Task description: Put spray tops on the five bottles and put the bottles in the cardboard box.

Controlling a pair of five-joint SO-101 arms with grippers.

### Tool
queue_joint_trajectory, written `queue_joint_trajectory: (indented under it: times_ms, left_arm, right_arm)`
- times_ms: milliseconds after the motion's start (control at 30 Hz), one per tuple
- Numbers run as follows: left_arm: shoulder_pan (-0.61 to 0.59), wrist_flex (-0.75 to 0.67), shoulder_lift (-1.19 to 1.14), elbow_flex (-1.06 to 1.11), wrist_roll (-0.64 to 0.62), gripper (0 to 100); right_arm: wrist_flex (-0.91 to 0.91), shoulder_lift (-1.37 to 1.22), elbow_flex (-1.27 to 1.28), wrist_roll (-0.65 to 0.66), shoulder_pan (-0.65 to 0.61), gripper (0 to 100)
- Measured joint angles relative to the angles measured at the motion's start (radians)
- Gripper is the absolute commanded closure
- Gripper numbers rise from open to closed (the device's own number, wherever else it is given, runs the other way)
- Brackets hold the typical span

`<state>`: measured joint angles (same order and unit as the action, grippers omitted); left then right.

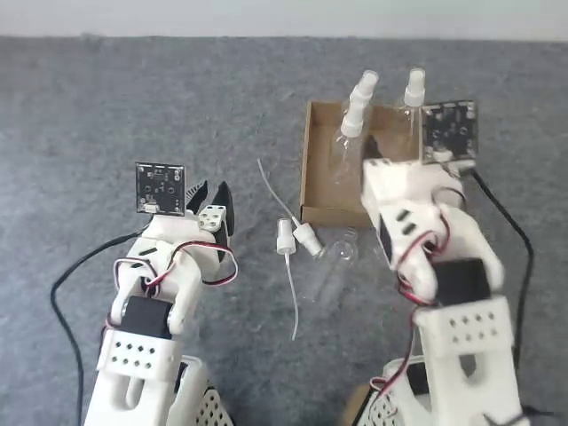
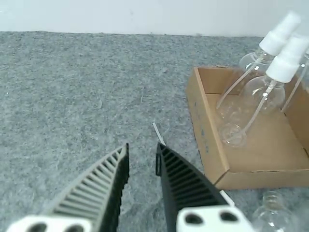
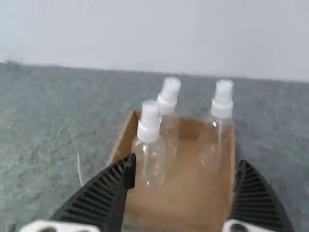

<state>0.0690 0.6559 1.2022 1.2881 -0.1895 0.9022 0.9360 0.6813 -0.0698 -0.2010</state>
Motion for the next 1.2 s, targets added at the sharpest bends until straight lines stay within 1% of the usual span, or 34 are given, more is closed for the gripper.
queue_joint_trajectory:
  times_ms: [33, 100, 233, 367, 633, 867, 967, 1200]
  left_arm:
    - [0.0, 0.0, 0.0, 0.0, 0.0, 92]
    - [0.0, 0.0, 0.0, 0.0, 0.0, 92]
    - [0.0, 0.0, 0.0, 0.0, 0.0, 92]
    - [0.0, 0.0, 0.0, 0.0, 0.0, 92]
    - [-0.002, 0.0, 0.0, 0.0, 0.0, 92]
    - [-0.002, 0.0, 0.0, 0.0, 0.0, 92]
    - [-0.002, 0.0, 0.0, 0.0, 0.0, 92]
    - [-0.002, 0.0, 0.0, 0.0, 0.0, 92]
  right_arm:
    - [0.046, 0.012, -0.002, 0.0, 0.023, 72.1]
    - [0.117, 0.02, -0.002, -0.046, 0.075, 72.1]
    - [0.195, 0.02, 0.02, -0.233, 0.11, 72.1]
    - [0.196, -0.048, 0.109, -0.381, 0.117, 71.9]
    - [0.114, -0.331, 0.135, -0.539, 0.115, 71.7]
    - [0.08, -0.482, 0.135, -0.62, 0.115, 71.7]
    - [0.072, -0.519, 0.135, -0.629, 0.121, 71.7]
    - [-0.021, -0.638, 0.135, -0.629, 0.135, 71.9]
